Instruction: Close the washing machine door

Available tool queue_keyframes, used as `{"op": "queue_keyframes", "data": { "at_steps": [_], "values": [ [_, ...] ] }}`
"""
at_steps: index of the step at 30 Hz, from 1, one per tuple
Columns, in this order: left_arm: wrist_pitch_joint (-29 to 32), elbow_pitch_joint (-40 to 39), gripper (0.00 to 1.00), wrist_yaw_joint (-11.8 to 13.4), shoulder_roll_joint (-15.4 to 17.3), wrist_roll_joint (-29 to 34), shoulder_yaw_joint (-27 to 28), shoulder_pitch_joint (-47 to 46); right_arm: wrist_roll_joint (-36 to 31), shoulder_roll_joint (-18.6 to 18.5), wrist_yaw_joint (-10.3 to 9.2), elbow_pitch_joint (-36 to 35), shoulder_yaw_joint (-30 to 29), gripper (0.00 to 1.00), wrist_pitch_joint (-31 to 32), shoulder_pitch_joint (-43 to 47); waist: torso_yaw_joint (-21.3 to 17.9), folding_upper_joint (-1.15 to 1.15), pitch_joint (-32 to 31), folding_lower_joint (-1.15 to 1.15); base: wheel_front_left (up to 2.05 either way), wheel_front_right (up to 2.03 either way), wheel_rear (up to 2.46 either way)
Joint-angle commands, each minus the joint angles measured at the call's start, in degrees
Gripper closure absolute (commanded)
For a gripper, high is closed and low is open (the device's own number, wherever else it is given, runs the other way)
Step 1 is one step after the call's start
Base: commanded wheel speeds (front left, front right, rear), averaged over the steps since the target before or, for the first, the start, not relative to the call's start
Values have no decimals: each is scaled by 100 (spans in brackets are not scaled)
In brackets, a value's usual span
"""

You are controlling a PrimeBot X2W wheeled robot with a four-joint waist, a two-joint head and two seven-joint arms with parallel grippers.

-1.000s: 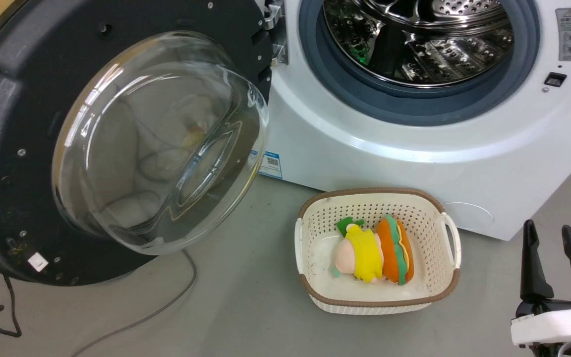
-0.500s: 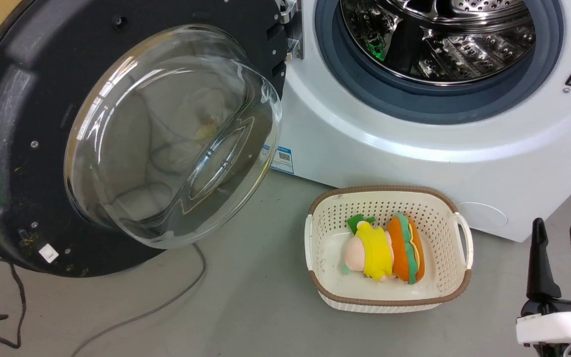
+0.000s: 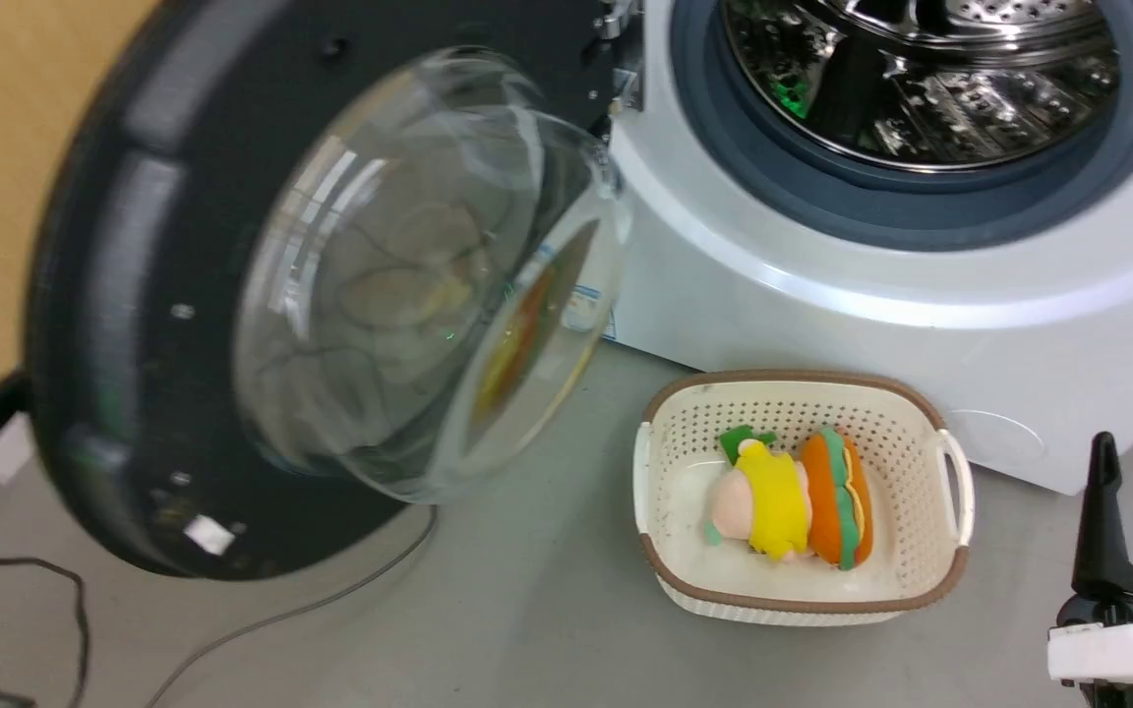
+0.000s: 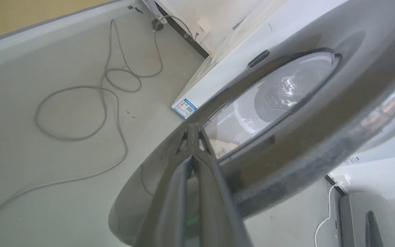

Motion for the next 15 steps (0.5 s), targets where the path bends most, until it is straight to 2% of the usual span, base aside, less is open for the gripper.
{"op": "queue_keyframes", "data": {
  "at_steps": [1,5,8,15],
  "values": [
    [117,-151,100,-48,10,-168,-62,121,57,16,35,17,-45,0,-50,62,58,0,-8,0,0,0,0],
    [415,-1076,100,-74,-45,-645,-400,576,99,17,36,44,-110,0,-95,92,208,0,-22,0,0,0,0],
    [413,-1677,100,-74,-134,-724,-755,875,68,17,36,59,-76,0,-95,109,254,0,-78,0,0,0,0],
    [409,-2485,100,-75,-535,-1034,-1845,1220,4,17,36,64,18,0,-95,79,188,0,-170,0,0,0,0]
  ]
}}
